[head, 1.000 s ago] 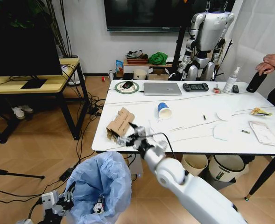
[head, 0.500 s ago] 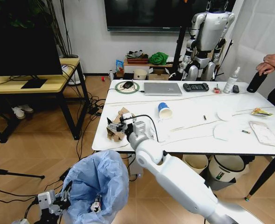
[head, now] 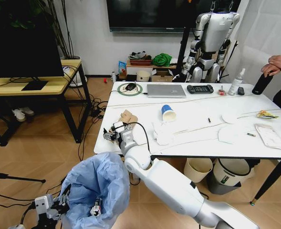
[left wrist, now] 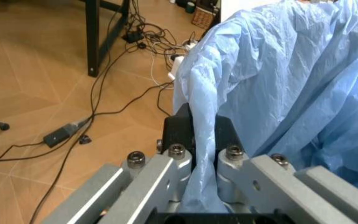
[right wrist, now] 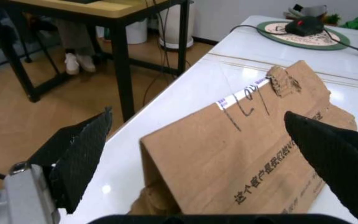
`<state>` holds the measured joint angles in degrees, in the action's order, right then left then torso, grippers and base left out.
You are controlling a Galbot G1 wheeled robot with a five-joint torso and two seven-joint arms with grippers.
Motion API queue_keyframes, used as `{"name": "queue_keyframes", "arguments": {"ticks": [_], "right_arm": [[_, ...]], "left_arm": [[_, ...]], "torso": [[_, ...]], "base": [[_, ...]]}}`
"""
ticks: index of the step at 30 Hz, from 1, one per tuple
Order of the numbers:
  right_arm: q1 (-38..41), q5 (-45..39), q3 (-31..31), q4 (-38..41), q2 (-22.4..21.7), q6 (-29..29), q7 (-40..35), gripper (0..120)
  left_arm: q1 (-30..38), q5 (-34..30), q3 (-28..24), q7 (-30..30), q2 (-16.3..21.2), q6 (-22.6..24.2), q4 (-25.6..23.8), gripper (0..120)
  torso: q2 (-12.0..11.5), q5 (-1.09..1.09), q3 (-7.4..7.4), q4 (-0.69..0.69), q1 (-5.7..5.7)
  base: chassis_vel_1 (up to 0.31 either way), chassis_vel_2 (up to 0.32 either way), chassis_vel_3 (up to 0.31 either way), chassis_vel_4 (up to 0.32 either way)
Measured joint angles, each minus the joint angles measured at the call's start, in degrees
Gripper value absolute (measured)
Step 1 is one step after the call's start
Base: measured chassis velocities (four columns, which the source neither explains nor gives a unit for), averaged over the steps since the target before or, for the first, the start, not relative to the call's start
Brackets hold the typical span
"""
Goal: Pick up the trash bin and place the trash from the table into it.
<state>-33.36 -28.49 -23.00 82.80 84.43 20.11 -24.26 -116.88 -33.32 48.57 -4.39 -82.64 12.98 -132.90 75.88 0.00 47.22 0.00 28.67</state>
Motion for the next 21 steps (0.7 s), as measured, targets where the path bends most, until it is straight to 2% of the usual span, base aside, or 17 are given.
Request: {"name": "queue_keyframes", "arguments": {"ticks": [5, 17, 21], "right_arm": [[0.0, 0.6, 0.7, -0.4, -1.0, 0.2, -0.1, 100], [-2.8, -0.1, 4.0, 6.8, -8.9, 1.7, 0.3, 100], [-3.1, -0.1, 4.3, 6.9, -9.1, 0.9, 1.4, 100]], "left_arm": [[0.2, 0.0, -0.1, 0.0, 0.0, 0.0, 0.0, 0], [0.8, -0.3, -0.3, -0.1, 0.4, -0.1, 0.7, 0], [0.9, -0.3, -0.4, -0.1, 0.4, -0.1, 0.8, 0]], "torso": [[0.0, 0.01, 0.0, 0.0, 0.0], [0.0, 0.0, 0.0, -0.02, 0.0], [0.0, 0.01, 0.0, -0.02, 0.0]], "base": [[0.0, 0.0, 0.0, 0.0], [0.0, 0.0, 0.0, 0.0], [0.0, 0.0, 0.0, 0.0]]}}
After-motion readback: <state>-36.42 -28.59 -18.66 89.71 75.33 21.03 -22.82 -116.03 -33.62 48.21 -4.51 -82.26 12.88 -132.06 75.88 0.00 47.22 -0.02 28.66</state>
